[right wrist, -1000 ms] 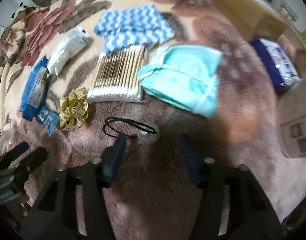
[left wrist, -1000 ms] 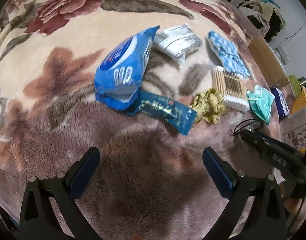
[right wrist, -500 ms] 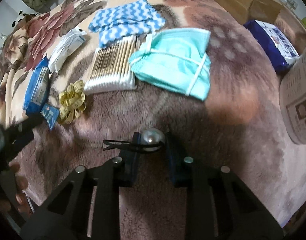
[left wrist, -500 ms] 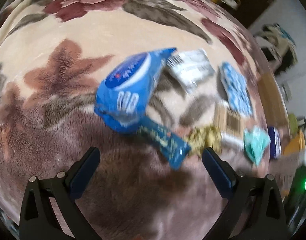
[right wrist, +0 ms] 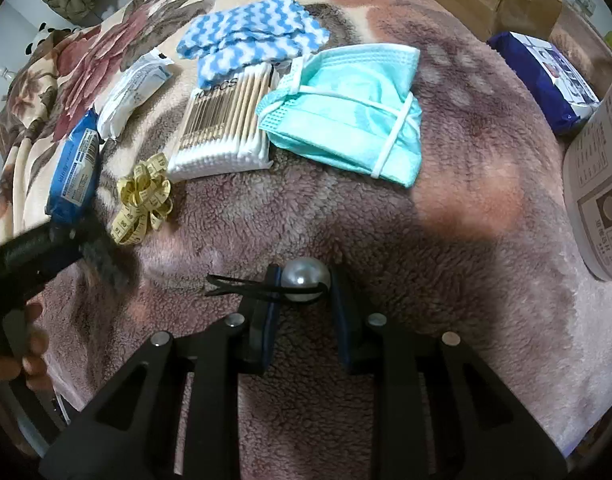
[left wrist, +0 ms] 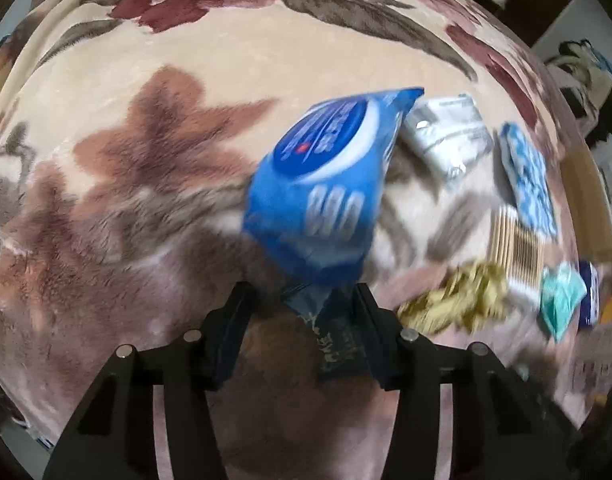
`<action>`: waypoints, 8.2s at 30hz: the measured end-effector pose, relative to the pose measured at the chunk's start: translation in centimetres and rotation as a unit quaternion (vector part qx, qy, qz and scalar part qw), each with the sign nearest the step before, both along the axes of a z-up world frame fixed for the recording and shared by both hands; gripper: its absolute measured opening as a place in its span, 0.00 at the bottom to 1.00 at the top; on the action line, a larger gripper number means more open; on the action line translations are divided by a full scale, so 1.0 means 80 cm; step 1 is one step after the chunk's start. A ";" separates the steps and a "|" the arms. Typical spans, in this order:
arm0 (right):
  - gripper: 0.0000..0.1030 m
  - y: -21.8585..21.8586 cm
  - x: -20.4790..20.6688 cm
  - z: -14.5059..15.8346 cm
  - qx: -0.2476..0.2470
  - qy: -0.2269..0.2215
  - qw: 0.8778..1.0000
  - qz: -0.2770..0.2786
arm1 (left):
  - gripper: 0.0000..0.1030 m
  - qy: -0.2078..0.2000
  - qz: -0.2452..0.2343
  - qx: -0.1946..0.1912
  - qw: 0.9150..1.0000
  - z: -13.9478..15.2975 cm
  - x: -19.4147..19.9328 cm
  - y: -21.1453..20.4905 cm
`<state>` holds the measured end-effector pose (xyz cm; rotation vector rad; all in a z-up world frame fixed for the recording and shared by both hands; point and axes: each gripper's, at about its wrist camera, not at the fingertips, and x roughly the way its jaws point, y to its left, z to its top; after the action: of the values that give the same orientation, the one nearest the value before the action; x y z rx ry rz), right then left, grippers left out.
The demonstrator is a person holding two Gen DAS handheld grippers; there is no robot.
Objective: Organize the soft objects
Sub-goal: 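Grasp the dark blue snack bar with the left gripper and lift it, then carry the snack bar in the left gripper while the right carries the hair tie to the basket, then open both grippers to drop the hair tie and snack bar into the basket, then move both grippers back from the basket over the remaining items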
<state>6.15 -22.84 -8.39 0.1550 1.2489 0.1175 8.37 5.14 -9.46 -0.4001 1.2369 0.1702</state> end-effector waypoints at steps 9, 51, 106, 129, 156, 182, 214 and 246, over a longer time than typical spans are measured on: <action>0.26 0.003 0.004 -0.003 -0.002 0.001 1.000 -0.004 | 0.68 0.014 0.001 -0.044 0.999 -0.016 -0.018 0.010; 0.24 0.016 -0.049 0.054 0.029 -0.039 0.999 0.002 | 0.21 -0.005 -0.079 -0.061 0.995 0.019 -0.073 -0.015; 0.24 -0.002 -0.067 0.086 0.046 -0.067 0.997 0.003 | 0.20 -0.018 -0.112 -0.025 0.993 0.086 -0.089 -0.056; 0.24 -0.053 -0.096 0.167 -0.009 -0.127 0.992 -0.026 | 0.20 -0.073 -0.181 -0.023 0.981 0.144 -0.086 -0.171; 0.24 -0.136 -0.112 0.241 -0.022 -0.188 0.979 -0.071 | 0.20 -0.138 -0.257 -0.020 0.956 0.229 -0.071 -0.293; 0.24 -0.273 -0.108 0.268 -0.032 -0.209 0.966 -0.150 | 0.20 -0.159 -0.353 -0.048 0.921 0.277 -0.034 -0.475; 0.96 -0.411 -0.095 0.235 -0.021 -0.162 0.940 -0.301 | 0.99 -0.159 -0.391 -0.035 0.906 0.235 0.023 -0.611; 1.00 -0.292 -0.101 0.252 -0.065 -0.150 0.958 -0.235 | 0.99 -0.159 -0.351 -0.021 0.923 0.250 -0.011 -0.452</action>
<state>-1.89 -46.22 11.75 0.3057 0.8866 -0.3425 7.49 -30.99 10.52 0.0019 0.9947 -0.5211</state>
